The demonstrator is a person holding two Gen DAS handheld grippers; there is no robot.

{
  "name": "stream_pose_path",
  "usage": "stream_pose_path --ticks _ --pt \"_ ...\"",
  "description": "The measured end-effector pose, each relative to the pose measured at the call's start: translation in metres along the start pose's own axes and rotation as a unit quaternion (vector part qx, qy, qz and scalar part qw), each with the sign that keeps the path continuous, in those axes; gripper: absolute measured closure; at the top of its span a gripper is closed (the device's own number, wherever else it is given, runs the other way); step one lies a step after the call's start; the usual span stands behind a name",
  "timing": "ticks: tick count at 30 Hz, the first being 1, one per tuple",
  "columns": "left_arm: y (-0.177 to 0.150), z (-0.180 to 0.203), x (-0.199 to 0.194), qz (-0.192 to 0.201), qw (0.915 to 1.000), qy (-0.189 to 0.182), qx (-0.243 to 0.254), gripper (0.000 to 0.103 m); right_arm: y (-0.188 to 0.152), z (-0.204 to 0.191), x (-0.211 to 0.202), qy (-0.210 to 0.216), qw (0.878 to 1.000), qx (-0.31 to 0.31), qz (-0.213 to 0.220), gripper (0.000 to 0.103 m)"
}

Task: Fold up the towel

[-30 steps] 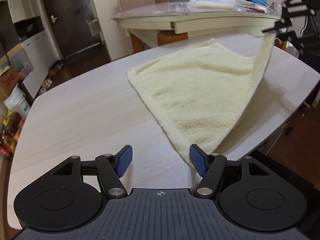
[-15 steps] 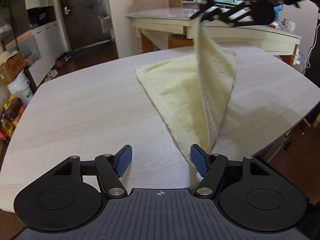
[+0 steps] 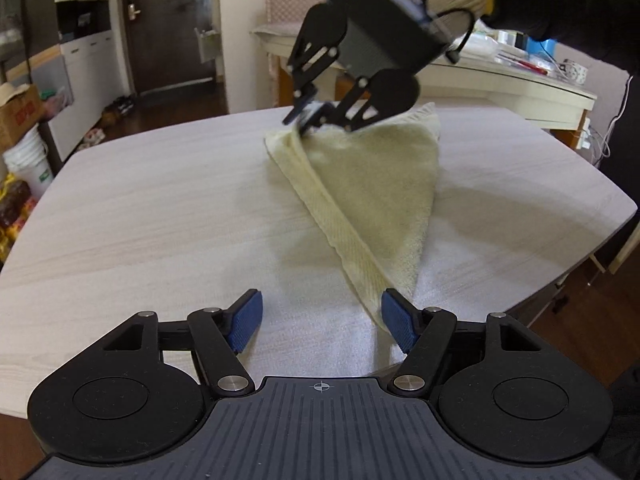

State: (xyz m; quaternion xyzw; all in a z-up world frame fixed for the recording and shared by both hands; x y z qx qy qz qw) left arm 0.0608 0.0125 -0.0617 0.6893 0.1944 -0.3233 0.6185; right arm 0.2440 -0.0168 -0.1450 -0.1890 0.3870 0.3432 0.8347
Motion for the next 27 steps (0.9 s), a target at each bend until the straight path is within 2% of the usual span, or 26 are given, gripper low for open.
stream_pose_path --ticks 1,2,3,5,8,12,13,15,16,19,21,23,27 --pt "0.0 0.0 0.001 0.0 1.0 -0.001 0.001 0.032 0.0 0.003 0.001 -0.001 1.0 0.01 0.002 0.082" --pt "0.0 0.0 0.002 0.0 1.0 -0.001 0.001 0.032 0.003 0.013 -0.001 -0.009 1.0 0.024 0.008 0.07" --pt "0.0 0.0 0.002 0.0 1.0 -0.001 0.001 0.032 0.002 0.018 -0.001 -0.018 0.999 0.032 0.01 0.062" --pt "0.0 0.002 0.003 0.0 1.0 0.0 0.001 0.032 -0.001 0.026 -0.001 -0.037 0.998 0.048 0.015 0.057" --pt "0.001 0.002 0.004 0.002 1.0 0.002 -0.002 0.032 -0.004 0.032 0.003 -0.048 0.995 0.09 0.02 0.055" --pt "0.001 0.002 0.003 0.004 1.0 0.004 -0.004 0.032 0.001 0.045 0.001 -0.034 0.991 0.122 0.031 0.058" --pt "0.001 0.001 0.003 0.005 1.0 0.005 -0.005 0.031 0.0 0.044 0.002 -0.027 0.993 0.113 0.022 0.058" --pt "0.001 0.001 0.003 0.007 0.9999 0.006 -0.007 0.031 0.002 0.043 -0.009 -0.04 0.995 0.088 0.009 0.06" --pt "0.002 0.001 0.003 0.008 0.9999 0.006 -0.007 0.031 0.001 0.045 -0.011 -0.039 0.994 0.097 0.009 0.06" --pt "0.003 -0.001 0.003 0.01 0.9999 0.006 -0.011 0.032 0.001 0.054 -0.017 -0.036 0.989 0.14 0.02 0.058" --pt "0.003 -0.004 0.002 0.012 0.9997 0.005 -0.019 0.033 -0.004 0.061 -0.017 -0.051 0.985 0.165 0.016 0.055" --pt "0.006 -0.008 -0.001 0.014 0.9996 0.003 -0.025 0.033 -0.006 0.059 -0.02 -0.046 0.981 0.185 0.02 0.056" --pt "0.025 -0.021 -0.008 0.029 0.9995 0.011 -0.004 0.033 -0.016 0.054 -0.037 -0.056 0.969 0.241 0.027 0.056"
Point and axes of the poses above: each gripper's, at about its wrist camera, not at the fingertips, and x roughly the way its jaws point, z to its right, y to its top, the point moved 9 cm from there along x, roughly the way its jaws point, and after that the axes turned 3 degrees about y, right-handed, at the moved point
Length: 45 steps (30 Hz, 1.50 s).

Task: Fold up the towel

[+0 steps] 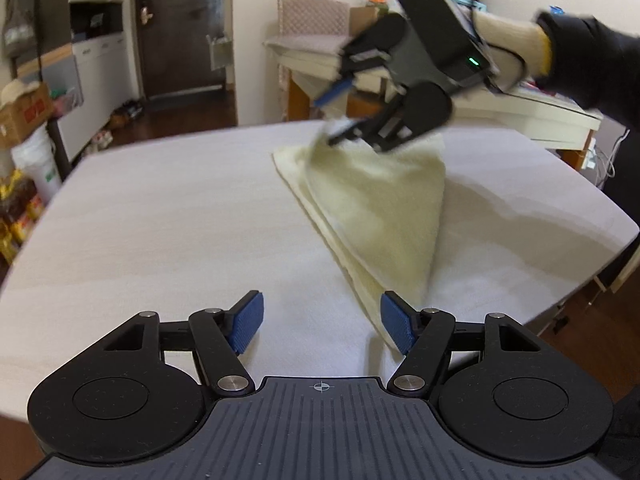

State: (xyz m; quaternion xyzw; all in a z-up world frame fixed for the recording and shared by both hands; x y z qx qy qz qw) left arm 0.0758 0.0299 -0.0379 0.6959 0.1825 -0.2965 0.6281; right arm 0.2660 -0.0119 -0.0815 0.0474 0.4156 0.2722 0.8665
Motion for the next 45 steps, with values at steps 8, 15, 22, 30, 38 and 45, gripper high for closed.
stream_pose_path --ticks 8,15,22,30,38,45 --pt "0.06 -0.004 0.031 0.032 0.9961 -0.003 0.082 0.033 -0.032 0.021 -0.07 -0.055 0.978 0.196 0.051 0.053" --pt "0.095 0.018 0.081 0.041 0.9915 -0.015 0.122 0.034 -0.02 0.033 -0.065 -0.052 0.981 0.176 0.06 0.05" --pt "0.109 0.013 0.122 0.023 0.9932 -0.021 0.112 0.035 -0.014 0.028 -0.046 -0.02 0.989 0.14 0.052 0.044" --pt "0.13 0.007 0.15 0.008 0.9927 -0.079 0.091 0.052 -0.032 0.025 -0.039 -0.027 0.983 0.174 0.059 0.043" --pt "0.131 0.003 0.157 -0.004 0.9928 -0.102 0.064 0.053 -0.022 0.012 -0.033 -0.02 0.985 0.151 0.083 0.043" --pt "0.123 0.001 0.162 -0.019 0.9921 -0.11 0.059 0.097 -0.029 -0.002 -0.041 -0.022 0.985 0.152 0.083 0.043"
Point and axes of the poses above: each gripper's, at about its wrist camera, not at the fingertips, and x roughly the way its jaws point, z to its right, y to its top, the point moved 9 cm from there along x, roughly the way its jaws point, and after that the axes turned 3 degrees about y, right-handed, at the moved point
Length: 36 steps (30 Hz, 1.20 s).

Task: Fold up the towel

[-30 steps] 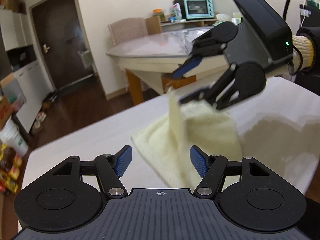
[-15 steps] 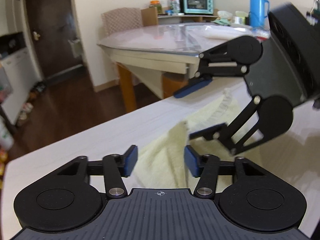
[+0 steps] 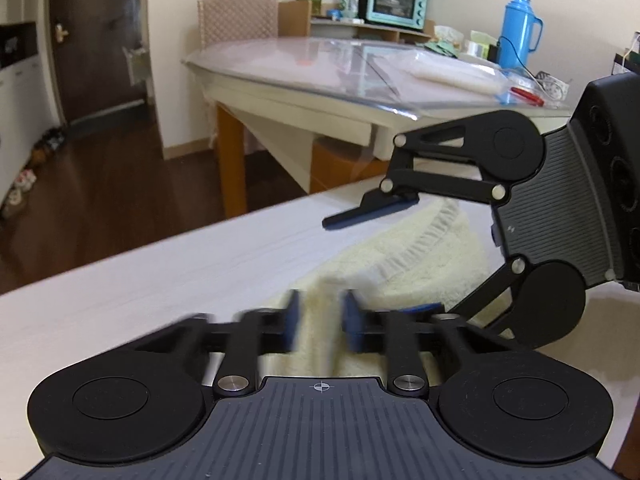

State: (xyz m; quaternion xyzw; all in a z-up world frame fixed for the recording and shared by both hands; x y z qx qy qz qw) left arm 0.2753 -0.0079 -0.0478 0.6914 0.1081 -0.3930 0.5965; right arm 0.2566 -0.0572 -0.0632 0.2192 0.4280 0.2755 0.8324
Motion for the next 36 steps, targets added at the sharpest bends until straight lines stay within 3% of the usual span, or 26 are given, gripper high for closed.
stream_pose_path --ticks 7,15,20,30,32,33,36 --pt "0.0 -0.012 -0.005 0.031 0.9994 0.013 -0.013 0.098 -0.027 0.007 -0.046 -0.028 0.996 0.085 -0.016 0.043" --pt "0.004 -0.015 -0.024 0.072 0.997 0.019 -0.019 0.099 -0.09 0.036 -0.087 -0.105 0.975 0.178 -0.076 0.048" --pt "0.009 -0.008 -0.027 0.084 0.9962 0.024 -0.001 0.099 -0.098 0.054 -0.075 -0.08 0.968 0.225 -0.074 0.053" --pt "0.012 -0.016 -0.037 0.107 0.9935 0.039 0.007 0.099 -0.098 0.053 -0.046 0.022 0.981 0.171 -0.089 0.057" --pt "0.011 -0.017 -0.036 0.11 0.993 0.043 0.004 0.099 -0.097 0.053 -0.044 0.027 0.98 0.176 -0.088 0.061" --pt "0.011 -0.019 -0.036 0.113 0.9926 0.045 0.0 0.099 -0.097 0.054 -0.045 0.024 0.98 0.175 -0.088 0.071" --pt "0.009 -0.027 -0.028 0.102 0.9932 0.054 -0.013 0.098 -0.095 0.056 -0.044 0.002 0.981 0.17 -0.091 0.075"
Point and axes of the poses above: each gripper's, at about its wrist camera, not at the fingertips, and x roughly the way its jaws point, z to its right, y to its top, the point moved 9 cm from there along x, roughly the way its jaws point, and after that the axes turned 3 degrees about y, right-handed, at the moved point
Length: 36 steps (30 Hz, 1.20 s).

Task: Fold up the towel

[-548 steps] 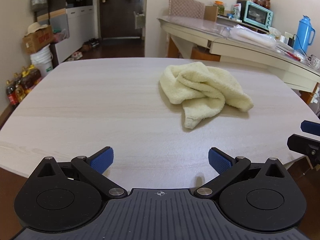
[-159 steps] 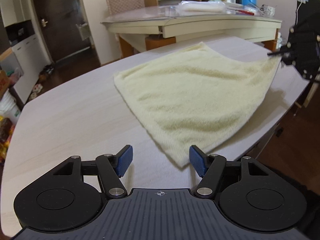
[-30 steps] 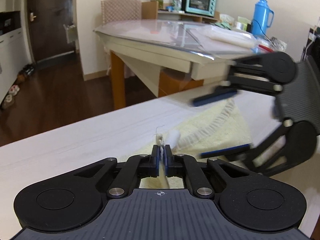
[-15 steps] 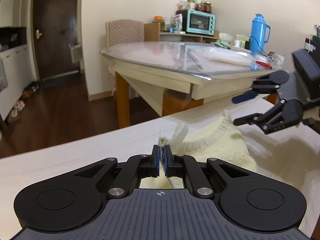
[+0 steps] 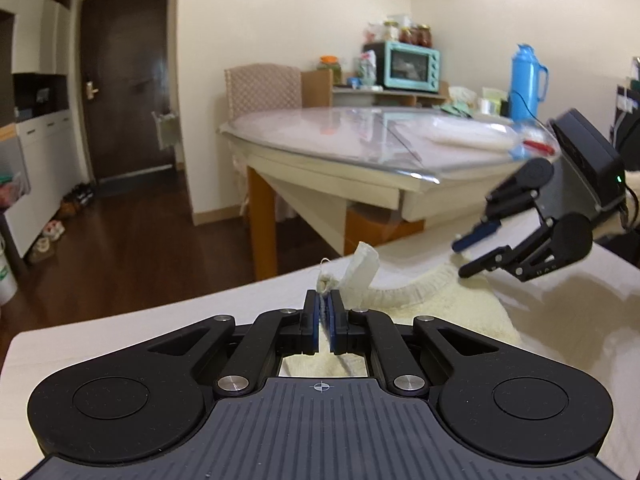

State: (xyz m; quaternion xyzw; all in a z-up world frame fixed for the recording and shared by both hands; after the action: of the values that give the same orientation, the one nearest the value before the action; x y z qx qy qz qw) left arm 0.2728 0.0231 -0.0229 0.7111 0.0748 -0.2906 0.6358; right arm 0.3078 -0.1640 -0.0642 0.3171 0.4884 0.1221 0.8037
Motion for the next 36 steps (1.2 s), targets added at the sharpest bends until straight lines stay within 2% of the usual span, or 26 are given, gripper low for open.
stream_pose_path --ticks 5,7,9,10,12,14,15,22,26,28,29,34,36 --pt "-0.025 -0.009 0.025 -0.063 0.9978 0.019 0.004 0.095 -0.003 -0.001 0.0 -0.017 1.0 0.013 0.003 0.074" --pt "-0.031 -0.01 0.029 -0.083 0.9964 0.018 0.008 0.093 0.004 -0.007 -0.011 -0.021 0.999 0.03 0.023 0.073" --pt "-0.033 -0.011 0.03 -0.091 0.9957 0.02 0.008 0.082 0.012 -0.015 -0.023 -0.02 0.998 0.036 0.045 0.066" --pt "-0.034 -0.013 0.03 -0.092 0.9955 0.02 0.006 0.079 0.016 -0.023 -0.029 -0.016 0.998 0.037 0.054 0.065" --pt "-0.034 -0.019 0.027 -0.093 0.9954 0.02 -0.005 0.063 0.024 -0.04 -0.041 -0.008 0.997 0.037 0.071 0.061" --pt "-0.033 -0.025 0.019 -0.088 0.9958 0.022 -0.013 0.062 0.034 -0.078 -0.056 0.009 0.995 0.026 0.091 0.059" --pt "-0.033 -0.027 0.016 -0.085 0.996 0.025 -0.014 0.061 0.035 -0.084 -0.059 0.011 0.995 0.023 0.093 0.059" --pt "-0.034 -0.034 -0.013 -0.072 0.9966 0.038 -0.01 0.058 0.05 -0.212 -0.084 0.042 0.99 -0.063 0.122 0.056" --pt "-0.037 -0.033 -0.03 -0.061 0.9974 0.035 -0.016 0.052 0.049 -0.259 -0.082 0.024 0.984 -0.139 0.105 0.056" --pt "-0.041 -0.032 -0.037 -0.059 0.9977 0.031 -0.015 0.051 0.046 -0.28 -0.079 0.009 0.978 -0.189 0.087 0.057" --pt "-0.042 -0.032 -0.039 -0.059 0.9977 0.03 -0.016 0.051 0.045 -0.288 -0.076 0.002 0.974 -0.213 0.076 0.059" --pt "-0.052 -0.031 -0.048 -0.056 0.9979 0.02 -0.024 0.049 0.053 -0.299 -0.062 -0.015 0.966 -0.252 0.058 0.061" --pt "-0.054 -0.031 -0.049 -0.056 0.998 0.017 -0.024 0.048 0.056 -0.301 -0.054 -0.021 0.964 -0.26 0.053 0.065"
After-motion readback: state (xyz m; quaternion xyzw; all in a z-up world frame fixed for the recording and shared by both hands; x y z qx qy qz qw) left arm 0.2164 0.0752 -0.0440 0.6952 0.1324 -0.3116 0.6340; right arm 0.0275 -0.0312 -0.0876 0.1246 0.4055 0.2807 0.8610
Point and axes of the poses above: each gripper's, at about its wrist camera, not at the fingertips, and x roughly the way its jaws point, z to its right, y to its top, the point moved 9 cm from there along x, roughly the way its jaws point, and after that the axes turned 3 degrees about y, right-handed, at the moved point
